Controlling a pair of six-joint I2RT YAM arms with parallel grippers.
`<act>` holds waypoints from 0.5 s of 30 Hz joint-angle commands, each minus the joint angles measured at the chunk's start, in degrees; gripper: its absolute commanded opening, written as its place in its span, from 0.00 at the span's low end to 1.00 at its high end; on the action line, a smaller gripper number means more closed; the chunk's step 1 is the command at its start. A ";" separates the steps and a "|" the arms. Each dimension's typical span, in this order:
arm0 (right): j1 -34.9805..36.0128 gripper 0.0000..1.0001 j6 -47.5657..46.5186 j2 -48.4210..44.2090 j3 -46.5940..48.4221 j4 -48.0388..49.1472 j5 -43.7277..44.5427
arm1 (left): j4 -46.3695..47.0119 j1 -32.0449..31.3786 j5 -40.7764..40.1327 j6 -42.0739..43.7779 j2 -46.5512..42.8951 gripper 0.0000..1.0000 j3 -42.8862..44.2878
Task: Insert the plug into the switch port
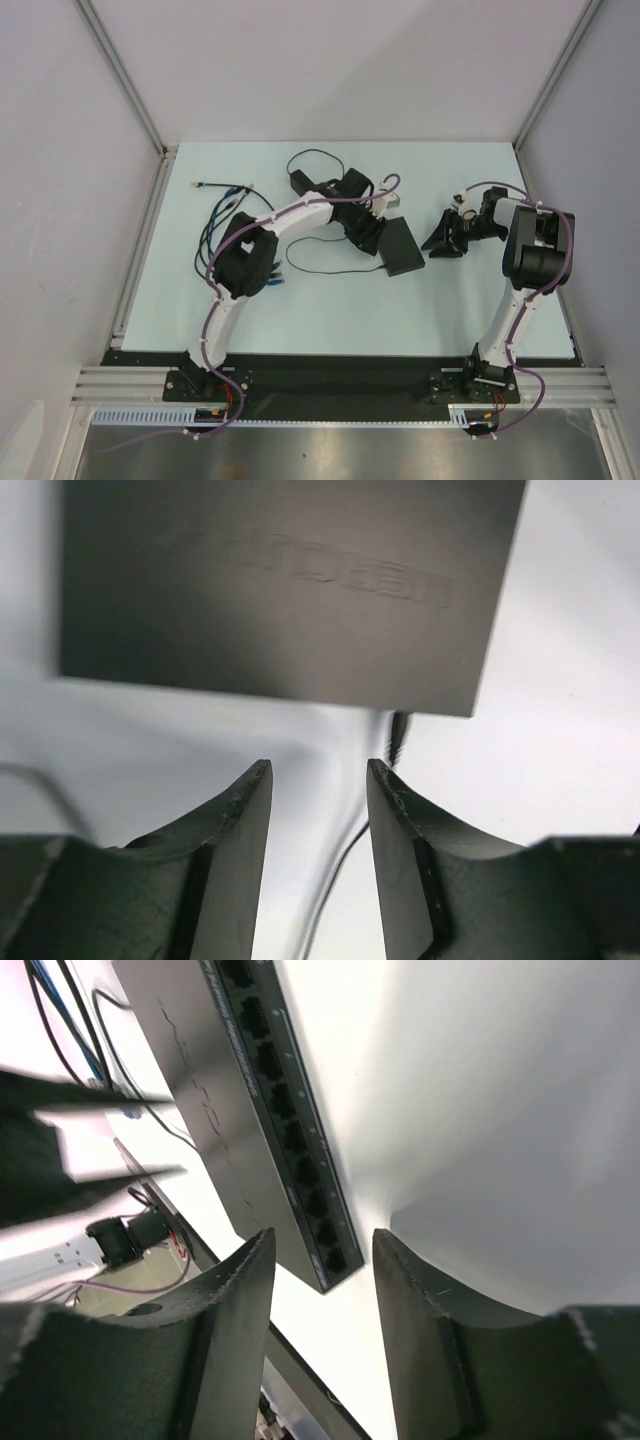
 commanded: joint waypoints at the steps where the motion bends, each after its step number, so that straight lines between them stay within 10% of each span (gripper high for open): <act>1: -0.29 0.50 -4.32 0.96 2.15 -4.35 0.64 | 0.77 2.29 1.90 2.04 -5.14 0.48 -0.45; 15: 2.52 0.37 -0.89 1.31 1.28 4.53 6.71 | -0.91 2.91 -0.13 0.54 3.21 0.46 6.49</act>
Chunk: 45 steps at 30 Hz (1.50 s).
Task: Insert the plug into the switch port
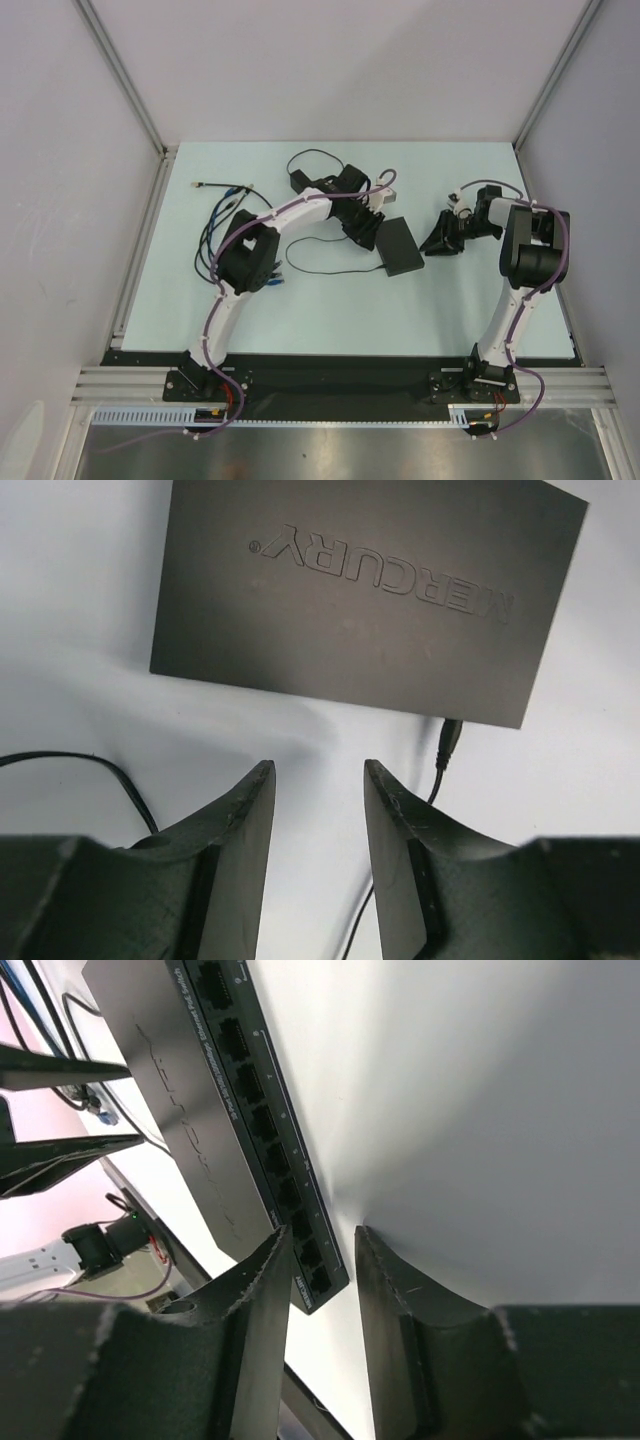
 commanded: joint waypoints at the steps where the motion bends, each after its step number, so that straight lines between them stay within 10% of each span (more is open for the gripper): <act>1: 1.74 0.36 -1.12 0.13 -0.32 3.20 4.63 | 0.97 -0.17 -0.04 0.30 2.14 0.46 3.65; 12: 6.12 0.36 -1.99 -5.66 -11.83 2.67 2.00 | 9.15 -2.71 6.37 -3.83 12.16 0.53 18.50; 18: 9.74 0.38 -5.68 -10.68 -11.76 -2.14 0.07 | 11.61 0.16 9.72 -9.27 3.39 0.55 11.58; 28: 11.65 0.52 -11.42 -14.20 9.48 -6.32 5.06 | 23.30 18.10 14.46 -19.12 -27.63 0.59 -14.87; 45: 31.09 0.61 -6.65 19.19 50.62 -1.28 22.04 | 14.78 32.17 7.52 -11.30 -48.21 0.64 -33.53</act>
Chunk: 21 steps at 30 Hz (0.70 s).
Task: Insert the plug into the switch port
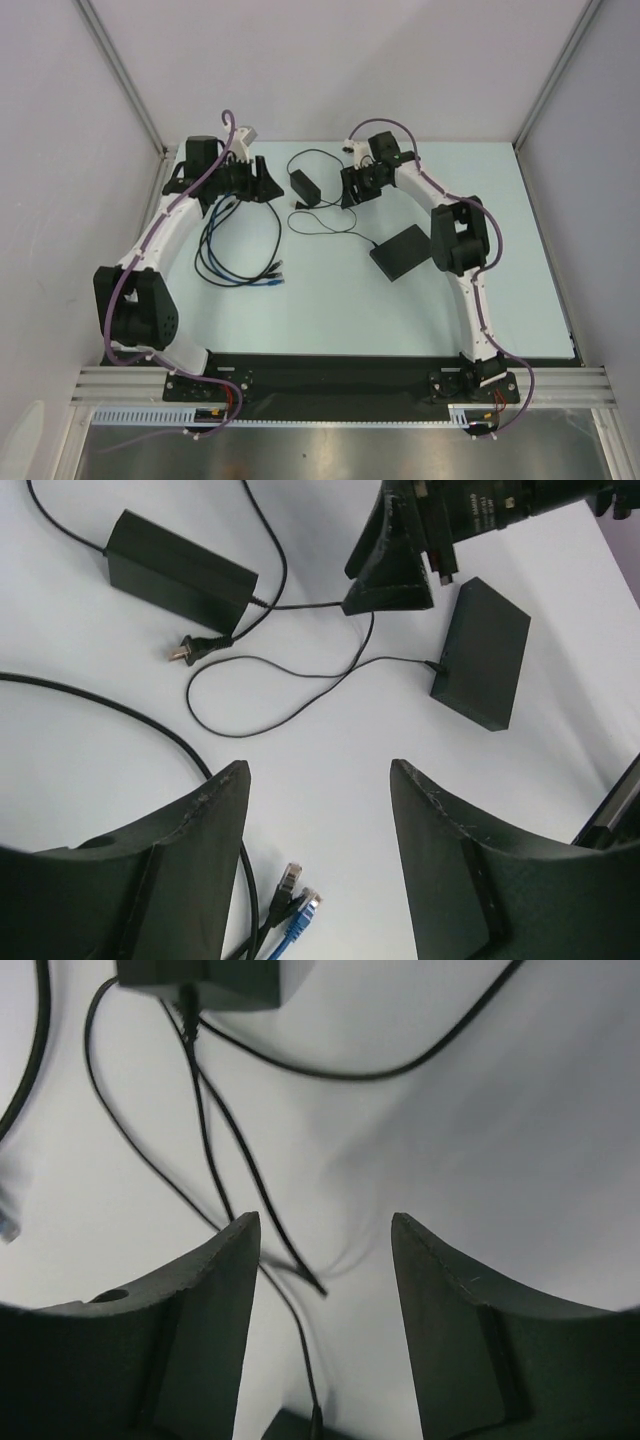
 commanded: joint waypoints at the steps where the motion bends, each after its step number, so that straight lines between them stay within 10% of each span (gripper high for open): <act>1: 1.26 0.59 -2.15 3.78 7.74 -2.53 2.61 | -1.40 0.68 -0.78 2.78 -5.40 0.64 -0.76; 8: -0.31 0.01 -3.91 6.44 7.92 -1.13 6.90 | -1.75 0.68 -0.26 3.48 -3.74 0.63 -1.47; 21: -16.74 0.00 -8.74 2.75 6.17 0.46 14.73 | -8.43 -5.82 0.36 11.39 4.52 0.63 2.66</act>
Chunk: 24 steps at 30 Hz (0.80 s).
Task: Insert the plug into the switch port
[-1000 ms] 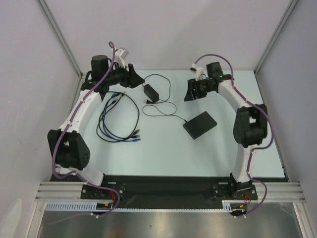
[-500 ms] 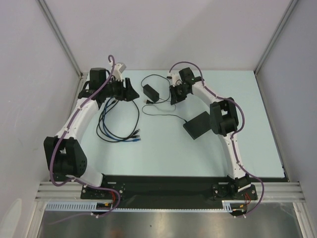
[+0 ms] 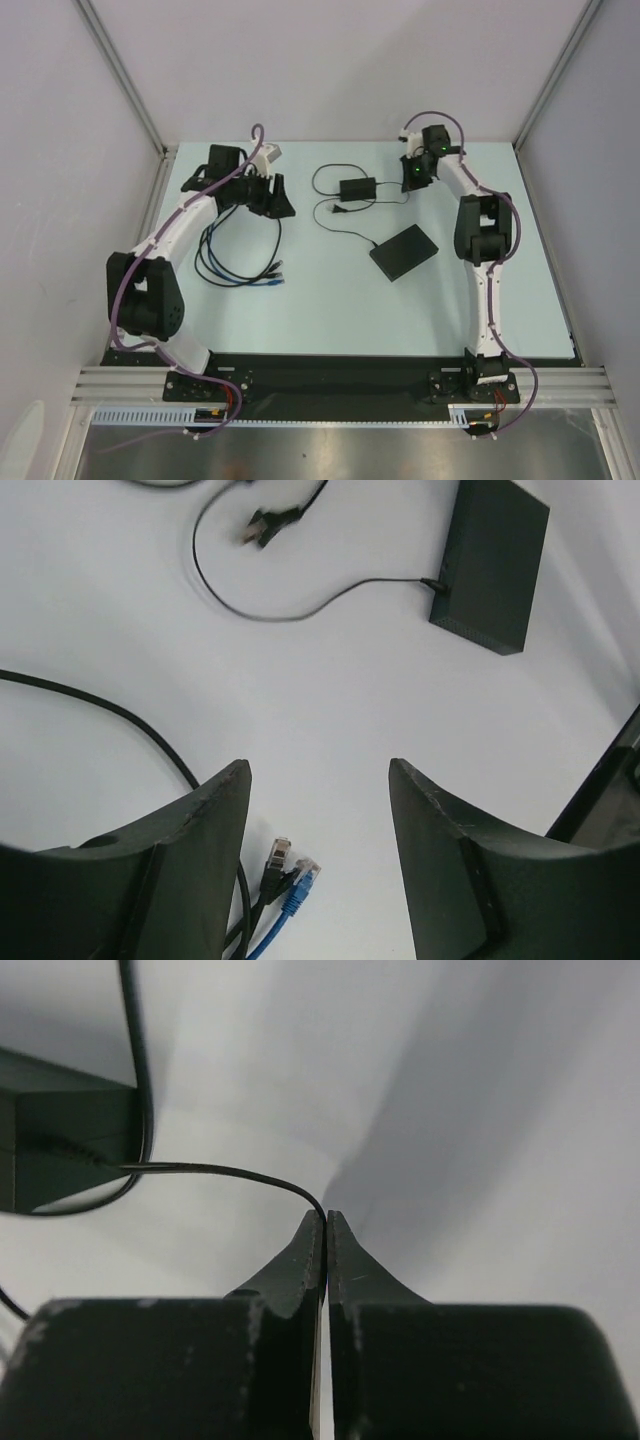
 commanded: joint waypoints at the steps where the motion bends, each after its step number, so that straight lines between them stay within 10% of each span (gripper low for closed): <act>1: -5.12 0.00 -3.87 -3.24 1.07 0.22 4.24 | -1.48 -2.72 0.56 3.67 2.43 0.63 3.34; 8: -12.34 0.04 -10.98 -4.82 -0.95 -3.91 4.68 | -1.75 -5.10 1.08 4.82 6.21 0.63 5.01; 15: -14.10 0.61 -12.05 -14.65 -9.63 -9.63 3.98 | -3.15 -6.86 1.00 6.58 9.38 0.63 6.24; 24: -11.21 0.45 -9.67 -27.24 -28.28 -5.23 2.75 | 0.10 -8.26 3.01 3.68 10.79 0.63 3.60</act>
